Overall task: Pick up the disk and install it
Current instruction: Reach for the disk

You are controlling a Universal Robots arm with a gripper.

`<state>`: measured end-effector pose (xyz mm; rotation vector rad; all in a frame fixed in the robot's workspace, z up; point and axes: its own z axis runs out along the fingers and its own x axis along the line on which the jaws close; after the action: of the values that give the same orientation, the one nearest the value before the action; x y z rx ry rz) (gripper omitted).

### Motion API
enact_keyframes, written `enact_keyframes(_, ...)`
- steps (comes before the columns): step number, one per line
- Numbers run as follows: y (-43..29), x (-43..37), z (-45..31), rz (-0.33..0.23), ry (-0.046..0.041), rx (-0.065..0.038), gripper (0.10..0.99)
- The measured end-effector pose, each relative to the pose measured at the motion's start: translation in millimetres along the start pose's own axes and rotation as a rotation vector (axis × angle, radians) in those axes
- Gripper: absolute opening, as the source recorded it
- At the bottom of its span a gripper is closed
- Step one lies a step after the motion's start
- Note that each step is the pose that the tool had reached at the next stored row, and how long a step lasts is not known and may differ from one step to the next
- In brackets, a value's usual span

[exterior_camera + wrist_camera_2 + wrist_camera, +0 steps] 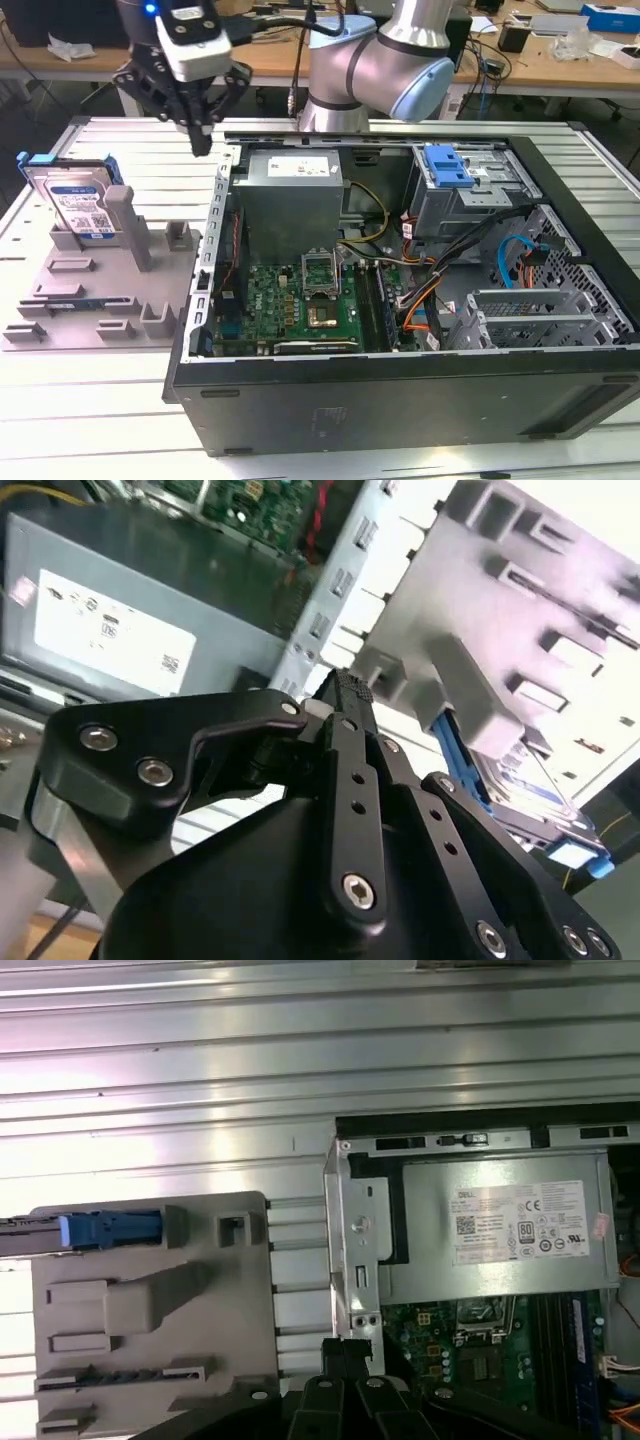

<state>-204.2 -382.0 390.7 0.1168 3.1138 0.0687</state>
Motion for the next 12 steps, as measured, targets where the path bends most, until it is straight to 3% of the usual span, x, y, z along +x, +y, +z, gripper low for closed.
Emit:
enact_keyframes(3,4.6,11.1,0.6,0.000,0.0000,0.000,0.106)
enact_keyframes(4,8.5,20.4,1.3,0.000,-0.0001,0.000,0.106)
enact_keyframes(10,20.9,42.9,3.5,0.000,0.0000,0.000,0.106)
enact_keyframes(12,25.5,54.5,4.6,0.000,-0.0001,0.000,0.106)
